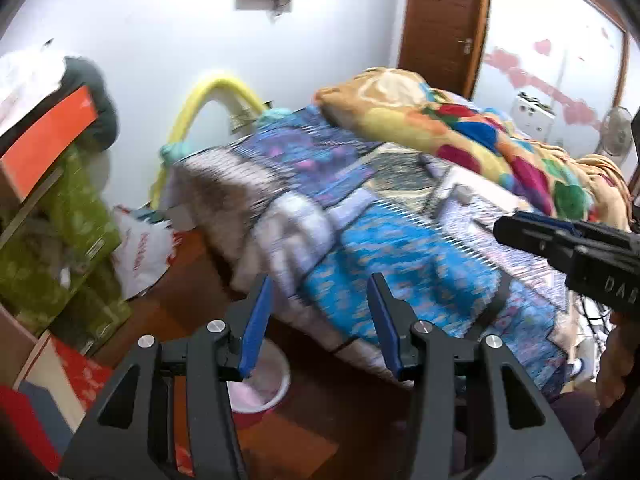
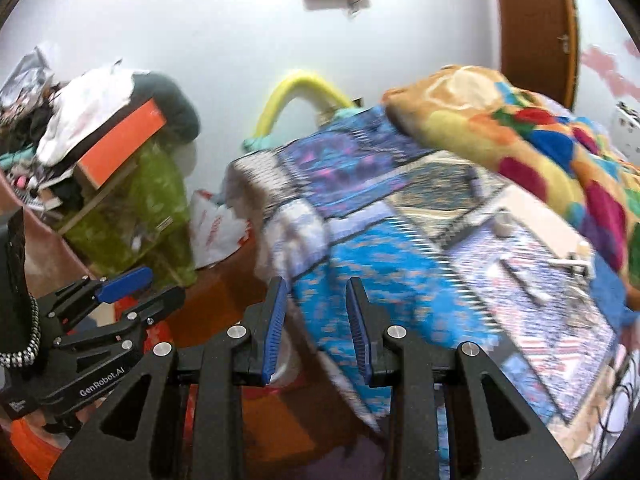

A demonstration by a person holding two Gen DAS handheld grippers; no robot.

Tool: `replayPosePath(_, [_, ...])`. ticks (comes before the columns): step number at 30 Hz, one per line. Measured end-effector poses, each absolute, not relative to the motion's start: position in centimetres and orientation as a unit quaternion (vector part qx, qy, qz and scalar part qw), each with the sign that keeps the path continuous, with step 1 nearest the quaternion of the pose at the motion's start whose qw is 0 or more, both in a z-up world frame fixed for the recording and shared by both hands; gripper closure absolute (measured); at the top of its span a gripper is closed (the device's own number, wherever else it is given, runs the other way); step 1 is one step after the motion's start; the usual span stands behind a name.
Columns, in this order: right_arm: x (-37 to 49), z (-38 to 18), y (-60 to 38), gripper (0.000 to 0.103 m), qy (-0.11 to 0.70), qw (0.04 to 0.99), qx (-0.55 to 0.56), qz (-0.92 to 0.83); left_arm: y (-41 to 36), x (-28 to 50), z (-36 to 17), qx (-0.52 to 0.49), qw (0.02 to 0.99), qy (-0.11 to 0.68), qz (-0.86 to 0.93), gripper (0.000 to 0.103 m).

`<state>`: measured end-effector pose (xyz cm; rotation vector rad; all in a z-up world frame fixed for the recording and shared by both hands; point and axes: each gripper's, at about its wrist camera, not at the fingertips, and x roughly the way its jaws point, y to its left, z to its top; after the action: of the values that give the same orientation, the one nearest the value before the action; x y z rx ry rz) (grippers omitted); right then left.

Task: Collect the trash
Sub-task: 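Move both open tools back from the bin to the table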

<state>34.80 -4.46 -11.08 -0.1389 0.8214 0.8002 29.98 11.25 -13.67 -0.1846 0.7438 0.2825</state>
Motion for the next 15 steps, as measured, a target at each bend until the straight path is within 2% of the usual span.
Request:
replayPosePath(6, [37.2,-10.8,-11.1,0.075,0.383,0.866,-0.051,0.318,6.4,34.6,-13.6,-0.098,0.923,0.361,0.087,0.054])
replayPosePath(15, [41.8,-12.2,-21.4,0.075,0.404,0.888,-0.015,0.22,-1.2,42.6,-17.2,-0.07,0.908,0.412,0.022,0.054])
